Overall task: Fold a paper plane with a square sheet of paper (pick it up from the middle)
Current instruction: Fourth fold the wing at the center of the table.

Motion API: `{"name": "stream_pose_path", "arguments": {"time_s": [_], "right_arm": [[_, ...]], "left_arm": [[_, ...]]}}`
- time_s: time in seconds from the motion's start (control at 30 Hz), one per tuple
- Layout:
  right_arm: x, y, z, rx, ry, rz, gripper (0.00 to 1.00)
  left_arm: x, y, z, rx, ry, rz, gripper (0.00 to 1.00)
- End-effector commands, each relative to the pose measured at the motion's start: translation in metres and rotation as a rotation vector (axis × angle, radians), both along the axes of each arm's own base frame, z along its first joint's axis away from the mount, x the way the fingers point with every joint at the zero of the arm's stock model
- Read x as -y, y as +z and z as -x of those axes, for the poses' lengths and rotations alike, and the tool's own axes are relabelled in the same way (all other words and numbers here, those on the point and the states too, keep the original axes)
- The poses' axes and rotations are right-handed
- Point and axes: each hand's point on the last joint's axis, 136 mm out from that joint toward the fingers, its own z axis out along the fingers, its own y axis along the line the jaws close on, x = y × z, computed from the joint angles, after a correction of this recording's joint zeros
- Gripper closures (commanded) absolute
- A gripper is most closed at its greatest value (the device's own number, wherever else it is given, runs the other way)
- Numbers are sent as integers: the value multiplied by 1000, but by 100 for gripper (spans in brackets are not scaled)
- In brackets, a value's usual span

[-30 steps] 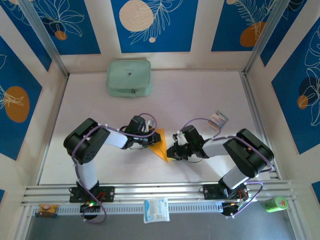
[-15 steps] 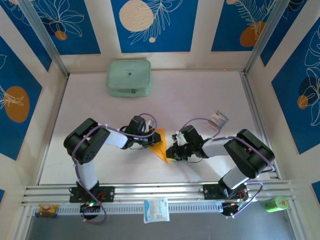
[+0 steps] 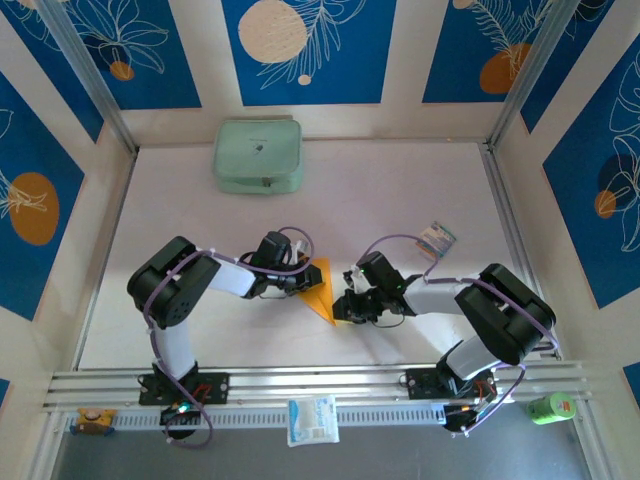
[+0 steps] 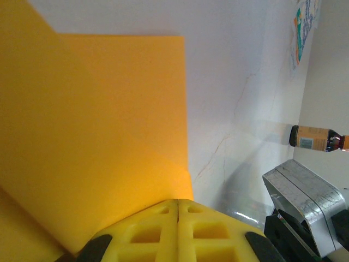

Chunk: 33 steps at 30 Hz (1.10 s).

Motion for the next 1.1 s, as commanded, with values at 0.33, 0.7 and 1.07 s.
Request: {"name": "stream_pose_path", "arguments": {"time_s": [0.33, 0.7, 1.07], "right_arm": [[17, -21, 22, -80, 10, 101, 89], [17, -20, 29, -85, 27, 112, 89], [19, -15, 32, -79, 27, 111, 88]], "left_arm": [[-9, -23, 11, -55, 2, -58, 95], [-9, -23, 12, -58, 5, -54, 96], [-10, -23, 12, -58, 7, -55, 96]]}}
